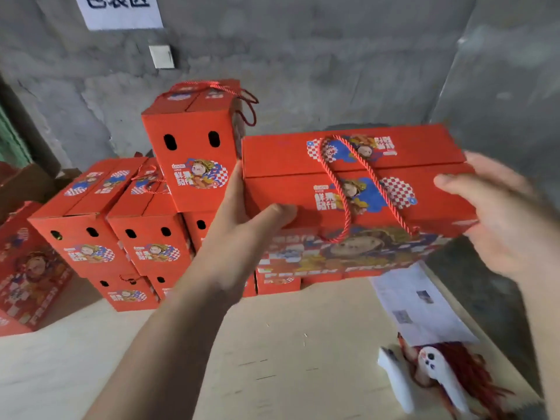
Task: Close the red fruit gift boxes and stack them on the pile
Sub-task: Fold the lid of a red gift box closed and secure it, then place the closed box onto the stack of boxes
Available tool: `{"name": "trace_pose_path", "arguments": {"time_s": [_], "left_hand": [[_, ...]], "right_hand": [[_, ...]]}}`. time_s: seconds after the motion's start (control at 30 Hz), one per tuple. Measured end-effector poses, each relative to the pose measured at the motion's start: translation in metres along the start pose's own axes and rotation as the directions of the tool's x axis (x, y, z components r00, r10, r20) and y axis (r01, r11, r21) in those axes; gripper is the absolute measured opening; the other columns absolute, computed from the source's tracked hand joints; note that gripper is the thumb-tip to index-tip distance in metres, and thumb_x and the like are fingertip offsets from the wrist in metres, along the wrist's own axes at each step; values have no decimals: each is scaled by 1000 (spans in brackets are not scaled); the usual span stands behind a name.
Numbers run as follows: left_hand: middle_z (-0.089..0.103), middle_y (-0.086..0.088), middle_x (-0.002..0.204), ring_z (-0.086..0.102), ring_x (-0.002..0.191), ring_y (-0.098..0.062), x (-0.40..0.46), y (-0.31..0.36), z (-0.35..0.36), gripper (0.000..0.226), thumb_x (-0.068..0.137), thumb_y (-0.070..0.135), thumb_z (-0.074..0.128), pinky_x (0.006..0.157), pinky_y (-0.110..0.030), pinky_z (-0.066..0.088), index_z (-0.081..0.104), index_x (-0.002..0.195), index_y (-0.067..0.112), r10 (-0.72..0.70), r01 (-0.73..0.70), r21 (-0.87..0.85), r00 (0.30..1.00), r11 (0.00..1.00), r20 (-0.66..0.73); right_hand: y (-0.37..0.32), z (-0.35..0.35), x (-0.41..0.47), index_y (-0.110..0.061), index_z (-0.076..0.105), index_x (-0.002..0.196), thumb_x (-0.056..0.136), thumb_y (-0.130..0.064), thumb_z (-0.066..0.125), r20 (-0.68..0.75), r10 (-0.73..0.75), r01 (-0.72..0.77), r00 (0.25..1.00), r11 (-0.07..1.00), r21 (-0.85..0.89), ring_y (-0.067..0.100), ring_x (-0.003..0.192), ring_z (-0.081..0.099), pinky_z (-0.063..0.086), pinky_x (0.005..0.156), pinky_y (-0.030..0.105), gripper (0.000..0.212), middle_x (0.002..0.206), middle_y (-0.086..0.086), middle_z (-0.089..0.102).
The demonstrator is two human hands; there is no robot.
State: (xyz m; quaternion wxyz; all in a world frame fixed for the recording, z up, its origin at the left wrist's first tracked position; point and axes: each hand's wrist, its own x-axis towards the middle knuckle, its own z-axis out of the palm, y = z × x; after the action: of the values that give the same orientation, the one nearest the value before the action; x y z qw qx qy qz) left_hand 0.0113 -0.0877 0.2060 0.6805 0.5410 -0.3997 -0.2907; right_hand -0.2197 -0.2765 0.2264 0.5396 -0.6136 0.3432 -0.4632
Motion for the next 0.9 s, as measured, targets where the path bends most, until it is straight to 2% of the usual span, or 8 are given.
{"name": "trace_pose_path", "arguments": {"time_s": [0.17, 0.3, 0.43, 0.53, 0.6, 0.7, 0.8, 0.9], "left_hand": [[78, -11, 113, 76, 103, -31, 76, 48, 39, 56, 83, 15, 72, 85, -47, 63, 56, 136, 18, 51, -55, -72, 998, 996, -48], [69, -10, 125, 78, 96, -25, 155, 58, 38, 70, 92, 12, 74, 80, -47, 65, 41, 153, 18, 64, -95, -110, 963, 989, -260], [58, -11, 148, 70, 83, 3, 199, 26, 18, 57, 103, 16, 59, 67, -18, 56, 40, 157, 18, 112, 44, 359, 909, 932, -401], [65, 6, 123, 71, 84, -12, 198, -3, 23, 77, 98, 24, 67, 62, -27, 59, 22, 159, 40, 78, 129, 578, 945, 805, -319], [65, 9, 105, 70, 77, -18, 196, -16, 31, 85, 94, 21, 69, 59, -34, 61, 13, 151, 50, 45, 187, 603, 936, 775, -348], [67, 4, 101, 66, 67, -16, 207, -7, 33, 64, 92, 10, 62, 47, -27, 52, 34, 138, 44, 93, 188, 536, 887, 823, -453], [68, 9, 105, 68, 63, -6, 216, 5, 23, 58, 92, 2, 62, 42, -18, 45, 50, 133, 41, 165, 96, 478, 864, 873, -476], [68, 5, 114, 70, 68, -7, 212, 1, 13, 66, 92, 1, 63, 45, -19, 48, 44, 141, 41, 144, 92, 447, 872, 890, -467]], "right_hand": [[-58, -10, 92, -22, 70, 119, 90, -10, 71, 8, -126, 126, 992, 991, 40, 10, 84, 77, 59, 59, 24, 31, 91, -6, 80], [-73, 22, 177, -23, 68, 122, 79, -23, 75, -16, -208, 208, 978, 977, 46, 8, 79, 76, 58, 61, 24, 44, 97, -2, 76], [-13, 60, 222, -34, 57, 137, 92, -45, 72, 234, -156, 234, 960, 905, -355, 24, 117, 64, 55, 99, 37, 49, 134, 1, 56], [28, 71, 227, -44, 44, 138, 90, -47, 77, 221, -181, 272, 958, 818, -507, 24, 113, 55, 55, 85, 31, 58, 135, 3, 30], [33, 75, 230, -41, 47, 137, 87, -46, 80, 176, -275, 327, 945, 802, -500, 18, 106, 52, 48, 80, 21, 60, 132, 4, 29], [25, 72, 237, -34, 58, 129, 83, -41, 85, 152, -332, 364, 931, 806, -467, 17, 105, 54, 41, 76, 15, 54, 125, 0, 37], [12, 68, 248, -39, 64, 120, 86, -42, 82, 145, -403, 425, 904, 806, -412, 18, 108, 61, 52, 72, 19, 39, 125, 0, 48], [16, 75, 252, -45, 64, 113, 92, -39, 76, 180, -430, 466, 885, 824, -323, 14, 110, 64, 57, 71, 14, 25, 130, 0, 51]]}}
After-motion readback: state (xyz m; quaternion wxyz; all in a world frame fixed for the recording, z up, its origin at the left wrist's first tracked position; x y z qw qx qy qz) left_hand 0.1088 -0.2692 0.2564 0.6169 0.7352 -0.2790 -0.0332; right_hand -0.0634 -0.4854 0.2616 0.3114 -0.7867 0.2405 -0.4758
